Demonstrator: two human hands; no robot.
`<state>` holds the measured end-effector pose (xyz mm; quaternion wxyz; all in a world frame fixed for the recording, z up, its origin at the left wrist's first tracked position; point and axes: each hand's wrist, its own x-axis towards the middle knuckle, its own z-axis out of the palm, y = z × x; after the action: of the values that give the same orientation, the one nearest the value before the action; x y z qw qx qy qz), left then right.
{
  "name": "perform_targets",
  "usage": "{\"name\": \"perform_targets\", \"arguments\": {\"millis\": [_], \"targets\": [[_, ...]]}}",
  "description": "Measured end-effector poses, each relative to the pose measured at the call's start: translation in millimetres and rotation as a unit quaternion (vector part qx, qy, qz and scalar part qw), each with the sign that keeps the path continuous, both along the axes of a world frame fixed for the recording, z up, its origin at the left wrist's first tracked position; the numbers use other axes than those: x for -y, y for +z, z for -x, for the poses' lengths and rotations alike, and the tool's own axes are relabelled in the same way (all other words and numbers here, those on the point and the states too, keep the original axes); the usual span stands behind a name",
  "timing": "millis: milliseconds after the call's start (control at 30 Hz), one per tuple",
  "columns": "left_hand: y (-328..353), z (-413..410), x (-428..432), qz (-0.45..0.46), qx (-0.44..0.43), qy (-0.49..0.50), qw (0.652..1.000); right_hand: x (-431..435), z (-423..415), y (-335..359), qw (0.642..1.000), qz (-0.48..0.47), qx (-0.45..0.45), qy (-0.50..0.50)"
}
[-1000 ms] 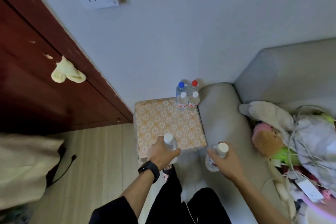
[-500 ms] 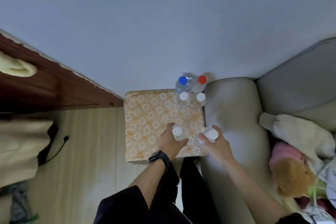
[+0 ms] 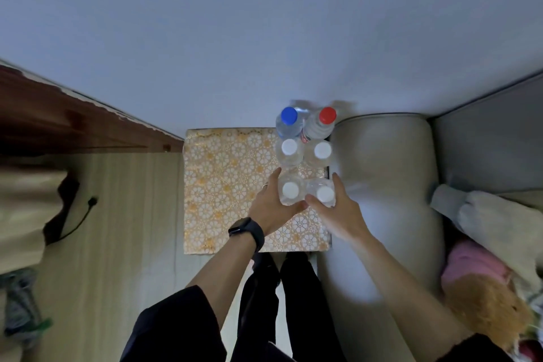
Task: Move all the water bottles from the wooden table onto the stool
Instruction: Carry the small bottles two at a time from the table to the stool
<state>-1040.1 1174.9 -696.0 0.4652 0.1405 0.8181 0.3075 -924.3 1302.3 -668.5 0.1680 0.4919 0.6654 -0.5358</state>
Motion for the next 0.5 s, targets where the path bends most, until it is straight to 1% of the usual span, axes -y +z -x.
{"name": "perform_targets", "arguments": {"millis": [133,267,400,500], "targets": [[-4.1,1.5,-3.0,0.009,0.006,-0.008,1.0,1.6,-3.0,-7.8,1.0,-0.018,0.001,-0.002],[-7.3,1.0,-6.5,-0.011,0.007,0.01,1.0,4.5,-4.0,-10.0,0.999,-0.015,-0.026,-0.014],[-8.2,5.2,-8.1,0.0,-0.011,0.014,1.0,6.8,-6.5,-15.0,0.999,-0.015,-0.042,-0.029],[-8.4,4.0,-7.9,-0.008,-0.033,0.025,0.999,6.1,-3.6,-15.8,0.999,-0.02,-0.037,-0.023]]}}
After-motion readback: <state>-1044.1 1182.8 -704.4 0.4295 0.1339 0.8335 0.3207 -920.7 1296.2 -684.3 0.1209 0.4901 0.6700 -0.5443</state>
